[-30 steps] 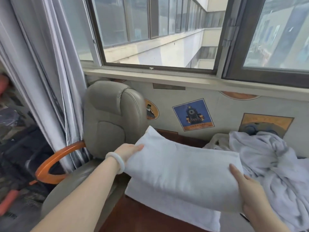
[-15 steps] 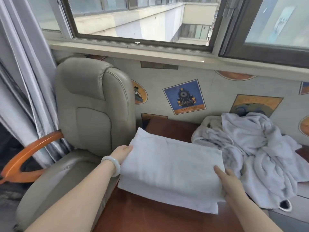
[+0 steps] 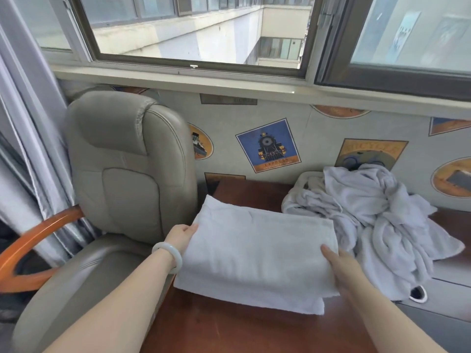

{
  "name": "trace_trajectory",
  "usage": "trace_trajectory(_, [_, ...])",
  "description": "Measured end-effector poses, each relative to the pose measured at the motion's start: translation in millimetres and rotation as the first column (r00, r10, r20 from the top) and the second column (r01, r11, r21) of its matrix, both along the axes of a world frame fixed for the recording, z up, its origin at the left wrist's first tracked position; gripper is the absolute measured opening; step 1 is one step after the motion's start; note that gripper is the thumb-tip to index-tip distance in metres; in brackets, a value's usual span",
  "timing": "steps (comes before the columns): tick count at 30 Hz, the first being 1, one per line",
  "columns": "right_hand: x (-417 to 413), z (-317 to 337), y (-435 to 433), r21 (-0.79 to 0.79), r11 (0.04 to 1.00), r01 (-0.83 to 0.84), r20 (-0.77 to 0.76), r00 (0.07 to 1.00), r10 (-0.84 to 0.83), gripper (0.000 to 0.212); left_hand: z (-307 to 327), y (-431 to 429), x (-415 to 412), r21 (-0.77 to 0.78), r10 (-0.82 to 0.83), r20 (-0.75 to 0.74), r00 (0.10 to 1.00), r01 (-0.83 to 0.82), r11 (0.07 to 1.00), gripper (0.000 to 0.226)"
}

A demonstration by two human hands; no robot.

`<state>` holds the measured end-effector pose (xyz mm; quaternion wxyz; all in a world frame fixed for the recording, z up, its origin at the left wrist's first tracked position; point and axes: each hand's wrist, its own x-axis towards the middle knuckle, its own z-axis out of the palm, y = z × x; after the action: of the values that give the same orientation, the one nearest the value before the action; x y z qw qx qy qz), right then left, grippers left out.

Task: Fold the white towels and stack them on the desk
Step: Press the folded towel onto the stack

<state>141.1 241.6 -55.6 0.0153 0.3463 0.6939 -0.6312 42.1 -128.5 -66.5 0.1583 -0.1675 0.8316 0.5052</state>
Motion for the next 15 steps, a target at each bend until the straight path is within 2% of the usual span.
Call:
trace_trajectory(2, [2, 0, -3, 0.016, 1.0, -0.007, -0.031, 0.999, 0.008, 0.035, -2, -4, 3, 0.023, 0.024, -0.031, 0.999, -0.024, 0.999, 0.039])
trace_trajectory(6, [10, -14, -9, 0.051, 0.998, -0.026, 0.059, 0.998, 0.023, 0.045, -18, -10, 18, -0.043, 0.046, 0.075, 0.996, -0.043, 0.998, 0.041])
trace_trajectory(10, [6, -12, -10, 0.066, 0.996, -0.054, 0.062, 0.997, 0.05, 0.049, -5, 6, 16, -0.226, 0.015, -0.054, 0.998, -0.027, 0.974, 0.026])
trace_trajectory(13, [7, -14, -10, 0.079, 0.995, -0.06, 0.048, 0.997, 0.056, 0.045, 4, 22, 16, -0.37, -0.096, -0.099, 0.99, 0.052, 0.928, 0.04])
trace_trajectory(15, [9, -12, -11, 0.088, 0.994, -0.062, 0.057, 0.997, 0.058, 0.046, 6, 26, 17, -0.401, -0.12, -0.07, 0.99, 0.082, 0.912, 0.045])
